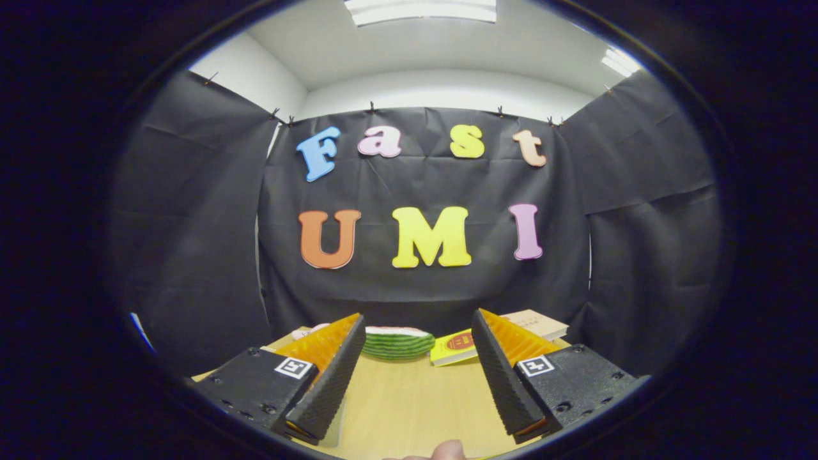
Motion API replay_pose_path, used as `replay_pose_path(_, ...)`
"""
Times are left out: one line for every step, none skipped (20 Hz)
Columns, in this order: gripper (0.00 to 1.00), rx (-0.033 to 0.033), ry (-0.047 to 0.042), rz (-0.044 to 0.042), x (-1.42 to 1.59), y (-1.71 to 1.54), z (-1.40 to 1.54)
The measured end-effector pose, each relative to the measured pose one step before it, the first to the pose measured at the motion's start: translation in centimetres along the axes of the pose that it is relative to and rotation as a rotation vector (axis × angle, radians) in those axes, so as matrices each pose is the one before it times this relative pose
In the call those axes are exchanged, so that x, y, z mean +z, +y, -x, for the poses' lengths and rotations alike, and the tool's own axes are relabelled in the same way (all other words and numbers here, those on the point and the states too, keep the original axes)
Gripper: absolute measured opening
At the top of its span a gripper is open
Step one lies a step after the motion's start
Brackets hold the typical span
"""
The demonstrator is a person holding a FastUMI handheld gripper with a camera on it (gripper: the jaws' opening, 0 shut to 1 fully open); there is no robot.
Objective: Open the storage box then place both shoes into the box .Put the left shoe in first, then the right shoe, with the right side of both shoes facing outward in a uniform manner.
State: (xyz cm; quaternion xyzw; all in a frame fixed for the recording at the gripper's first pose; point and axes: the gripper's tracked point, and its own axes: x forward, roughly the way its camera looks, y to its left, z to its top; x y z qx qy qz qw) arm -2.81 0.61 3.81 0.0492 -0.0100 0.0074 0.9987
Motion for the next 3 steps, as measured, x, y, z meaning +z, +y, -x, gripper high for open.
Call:
replay_pose_path(1.00, 0.00186, 0.01172, -0.00352, -0.442, -0.082, -0.150)
replay_pose_path(1.00, 0.00147, 0.01277, -0.00223, -0.317, 0.140, -0.132)
replay_pose_path(1.00, -0.00184, 0.00350, -0.00061, -0.213, -0.013, -0.170)
